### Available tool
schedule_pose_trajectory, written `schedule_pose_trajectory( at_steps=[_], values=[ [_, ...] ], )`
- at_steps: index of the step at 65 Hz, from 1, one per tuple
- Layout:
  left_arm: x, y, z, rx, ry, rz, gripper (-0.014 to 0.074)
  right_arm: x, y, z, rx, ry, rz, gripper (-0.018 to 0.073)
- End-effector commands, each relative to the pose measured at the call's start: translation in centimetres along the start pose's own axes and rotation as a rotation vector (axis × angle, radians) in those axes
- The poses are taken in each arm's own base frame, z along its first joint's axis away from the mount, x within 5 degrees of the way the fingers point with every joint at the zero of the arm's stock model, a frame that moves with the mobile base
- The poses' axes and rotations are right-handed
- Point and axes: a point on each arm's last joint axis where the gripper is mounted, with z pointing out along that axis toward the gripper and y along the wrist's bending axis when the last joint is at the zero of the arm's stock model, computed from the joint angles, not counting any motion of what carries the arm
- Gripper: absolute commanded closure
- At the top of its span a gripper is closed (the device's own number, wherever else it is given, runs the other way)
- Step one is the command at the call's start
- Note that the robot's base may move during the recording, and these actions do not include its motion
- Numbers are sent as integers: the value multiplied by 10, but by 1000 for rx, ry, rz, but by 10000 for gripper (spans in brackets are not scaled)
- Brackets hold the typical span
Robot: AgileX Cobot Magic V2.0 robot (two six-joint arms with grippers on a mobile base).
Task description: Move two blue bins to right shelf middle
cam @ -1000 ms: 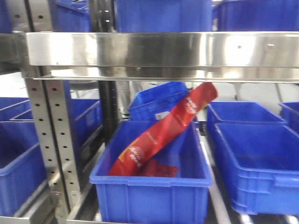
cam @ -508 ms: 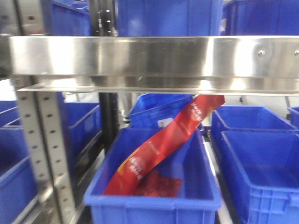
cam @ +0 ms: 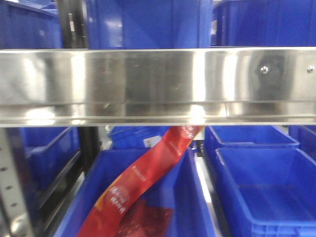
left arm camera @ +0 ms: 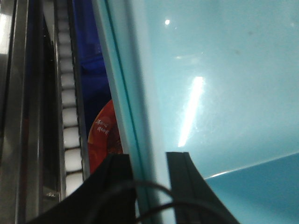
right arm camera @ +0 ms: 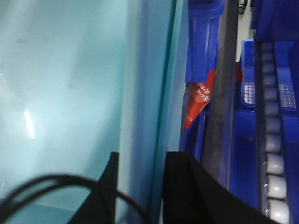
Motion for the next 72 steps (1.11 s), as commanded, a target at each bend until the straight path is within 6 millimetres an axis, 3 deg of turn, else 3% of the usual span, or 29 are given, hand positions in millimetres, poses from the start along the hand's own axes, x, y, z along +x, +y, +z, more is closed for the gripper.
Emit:
schedule_pose_trajectory(
  at_steps=[1, 72],
  values=[
    [-5, -9, -14, 77, -76, 13, 707, -14, 5, -13, -46, -137, 9, 712],
    [-5, -9, -14, 77, -76, 13, 707, -14, 5, -13, -46, -137, 9, 712]
  ],
)
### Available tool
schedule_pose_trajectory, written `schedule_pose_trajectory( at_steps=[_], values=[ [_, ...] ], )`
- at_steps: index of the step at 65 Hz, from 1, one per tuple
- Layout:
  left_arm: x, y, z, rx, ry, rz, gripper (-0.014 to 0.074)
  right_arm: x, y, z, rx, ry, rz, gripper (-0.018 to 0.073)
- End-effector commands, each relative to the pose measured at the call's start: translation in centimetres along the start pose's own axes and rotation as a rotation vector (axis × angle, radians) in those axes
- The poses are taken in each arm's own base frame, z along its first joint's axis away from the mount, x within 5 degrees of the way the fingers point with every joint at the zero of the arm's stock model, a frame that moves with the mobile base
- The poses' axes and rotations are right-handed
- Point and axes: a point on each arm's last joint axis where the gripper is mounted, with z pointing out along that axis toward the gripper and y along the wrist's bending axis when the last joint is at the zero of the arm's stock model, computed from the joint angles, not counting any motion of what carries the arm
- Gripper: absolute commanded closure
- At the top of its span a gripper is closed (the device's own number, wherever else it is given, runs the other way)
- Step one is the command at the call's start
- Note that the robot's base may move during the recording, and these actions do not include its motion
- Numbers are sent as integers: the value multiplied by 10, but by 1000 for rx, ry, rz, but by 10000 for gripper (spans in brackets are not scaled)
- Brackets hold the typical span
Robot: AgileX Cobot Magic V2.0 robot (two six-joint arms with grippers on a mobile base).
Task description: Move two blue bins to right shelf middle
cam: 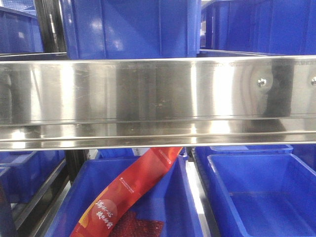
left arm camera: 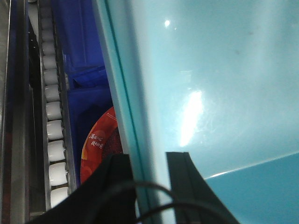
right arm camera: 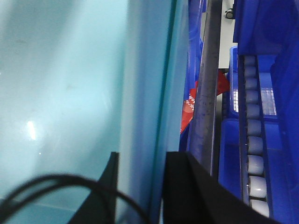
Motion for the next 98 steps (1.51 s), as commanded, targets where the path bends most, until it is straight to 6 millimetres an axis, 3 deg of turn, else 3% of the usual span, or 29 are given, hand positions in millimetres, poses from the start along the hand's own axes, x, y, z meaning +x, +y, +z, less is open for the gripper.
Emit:
schedule_pose_trajectory(
  at_steps=[1, 58, 66, 83, 98],
  values=[
    [-5, -9, -14, 77, -76, 13, 707, -13, 5, -13, -46, -136, 9, 712],
    [-6, -10, -14, 79, -95, 12, 707, -18, 6, -14, -58, -187, 9, 712],
    [-4, -9, -11, 69, -55, 26, 707, -12, 5, -13, -43, -125, 9, 712],
    [2, 0, 7, -3, -2, 55, 707, 9, -1, 12, -1, 86, 17, 712],
    [28, 15, 43, -94, 148, 71, 707, 24, -6, 46, 32, 253, 25, 712]
  ],
)
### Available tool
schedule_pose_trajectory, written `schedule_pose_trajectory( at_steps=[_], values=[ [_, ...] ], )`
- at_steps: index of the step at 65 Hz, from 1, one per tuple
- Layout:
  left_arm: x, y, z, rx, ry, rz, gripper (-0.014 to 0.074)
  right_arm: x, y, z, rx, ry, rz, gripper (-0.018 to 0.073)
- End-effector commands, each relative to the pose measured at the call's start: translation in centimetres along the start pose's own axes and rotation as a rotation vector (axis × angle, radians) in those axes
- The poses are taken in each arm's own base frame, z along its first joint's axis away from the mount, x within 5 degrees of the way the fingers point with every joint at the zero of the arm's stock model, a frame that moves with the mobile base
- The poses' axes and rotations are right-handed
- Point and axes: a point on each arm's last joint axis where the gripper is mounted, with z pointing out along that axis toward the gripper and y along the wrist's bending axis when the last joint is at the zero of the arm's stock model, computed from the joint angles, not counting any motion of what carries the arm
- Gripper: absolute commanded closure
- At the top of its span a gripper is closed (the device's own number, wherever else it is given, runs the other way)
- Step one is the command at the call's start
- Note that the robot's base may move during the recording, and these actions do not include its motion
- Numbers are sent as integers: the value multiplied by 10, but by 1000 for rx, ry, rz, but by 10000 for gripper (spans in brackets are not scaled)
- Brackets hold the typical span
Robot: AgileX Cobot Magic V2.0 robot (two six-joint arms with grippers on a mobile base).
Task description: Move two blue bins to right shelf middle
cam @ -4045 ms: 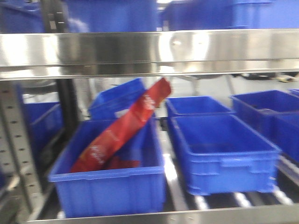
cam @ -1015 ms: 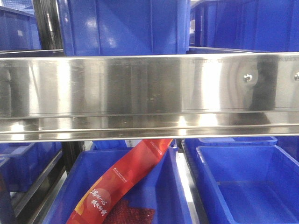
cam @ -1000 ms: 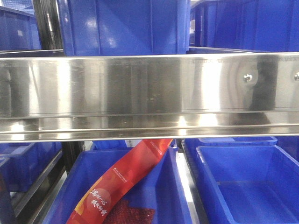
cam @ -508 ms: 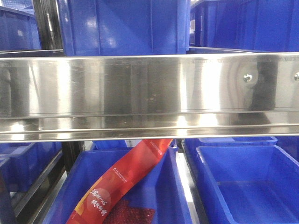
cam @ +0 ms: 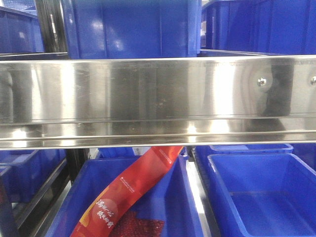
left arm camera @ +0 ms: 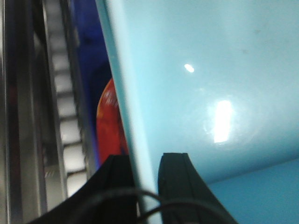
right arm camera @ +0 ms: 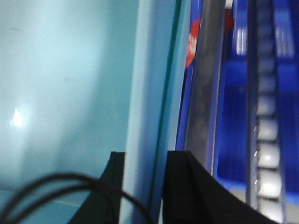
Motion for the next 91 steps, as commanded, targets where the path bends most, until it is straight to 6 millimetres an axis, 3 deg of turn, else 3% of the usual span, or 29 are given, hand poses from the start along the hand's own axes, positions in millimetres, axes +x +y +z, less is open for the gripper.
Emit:
schedule_pose_trajectory(
  at_steps=[1, 15, 32, 39, 49, 55, 66, 77, 84, 91],
  values=[
    [3, 2, 7, -24, -23, 44, 707, -2, 0, 7, -2, 3, 3, 712],
    [18, 7, 30, -59, 70, 51, 707, 5, -1, 35, 3, 102, 11, 712],
    [21, 8, 35, -67, 91, 53, 688, 20, -5, 53, 25, 182, 16, 704],
    [21, 8, 35, -67, 91, 53, 565, 20, -5, 53, 25, 180, 16, 555],
    [21, 8, 34, -67, 89, 53, 179, 20, -5, 53, 25, 182, 16, 147],
    [21, 8, 34, -67, 87, 53, -32, 20, -5, 51, 24, 177, 15, -18],
    [16, 7, 23, -63, 49, 54, 84, 12, -2, 33, 13, 104, 6, 13],
    [15, 5, -8, -54, -41, 55, 218, -1, -2, -2, 46, -34, -29, 92],
    [19, 5, -34, -51, -122, 59, 332, -6, -5, -27, 94, -117, -56, 220],
    [22, 6, -60, -60, -244, 68, 485, -6, -10, -48, 154, -178, -81, 433]
  ],
)
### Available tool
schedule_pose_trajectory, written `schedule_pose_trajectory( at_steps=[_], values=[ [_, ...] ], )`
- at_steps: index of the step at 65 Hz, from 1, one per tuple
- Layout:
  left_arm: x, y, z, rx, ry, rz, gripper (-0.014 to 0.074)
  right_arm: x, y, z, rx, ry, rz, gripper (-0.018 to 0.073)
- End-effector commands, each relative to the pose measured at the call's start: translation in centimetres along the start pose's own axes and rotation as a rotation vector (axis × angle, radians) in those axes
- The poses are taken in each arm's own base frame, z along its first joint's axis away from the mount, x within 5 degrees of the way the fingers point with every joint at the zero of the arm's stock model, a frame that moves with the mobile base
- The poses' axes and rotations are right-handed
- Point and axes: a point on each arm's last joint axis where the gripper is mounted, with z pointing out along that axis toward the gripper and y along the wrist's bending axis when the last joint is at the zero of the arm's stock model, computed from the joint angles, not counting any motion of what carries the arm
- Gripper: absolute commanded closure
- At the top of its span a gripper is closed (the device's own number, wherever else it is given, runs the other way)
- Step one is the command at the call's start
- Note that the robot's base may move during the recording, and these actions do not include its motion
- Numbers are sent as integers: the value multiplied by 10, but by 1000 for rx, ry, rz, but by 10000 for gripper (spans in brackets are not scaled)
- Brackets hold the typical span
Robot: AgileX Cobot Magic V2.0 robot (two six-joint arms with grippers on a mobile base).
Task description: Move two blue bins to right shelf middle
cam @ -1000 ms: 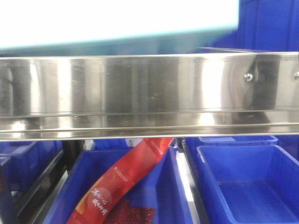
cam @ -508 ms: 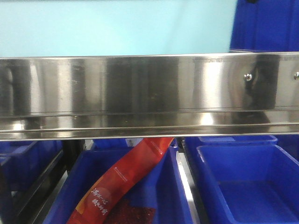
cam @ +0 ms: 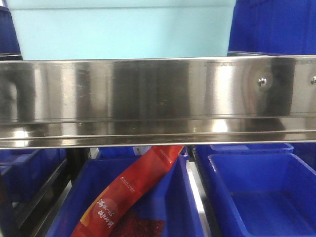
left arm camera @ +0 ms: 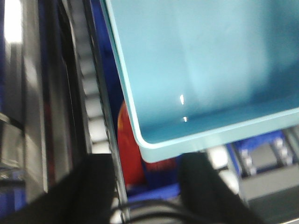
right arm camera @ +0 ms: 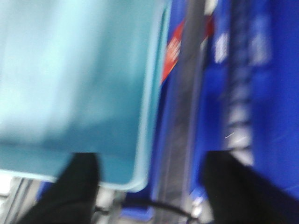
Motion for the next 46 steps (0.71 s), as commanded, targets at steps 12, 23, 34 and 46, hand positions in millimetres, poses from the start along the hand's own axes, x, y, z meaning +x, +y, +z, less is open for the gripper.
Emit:
schedule_pose_trajectory(
  at_steps=[12, 23, 34, 46],
  values=[
    [4, 7, -56, -51, -265, 23, 707, -2, -16, -40, 128, -121, -47, 719],
    [29, 11, -56, -68, -335, 4, 707, 3, -18, -46, 134, -137, -63, 718],
    [72, 15, -44, -74, -379, -42, 707, 26, -22, -37, 131, -146, -89, 718],
    [125, 17, -35, -49, -435, -35, 707, 78, -30, -22, 102, -177, -127, 718]
  ],
)
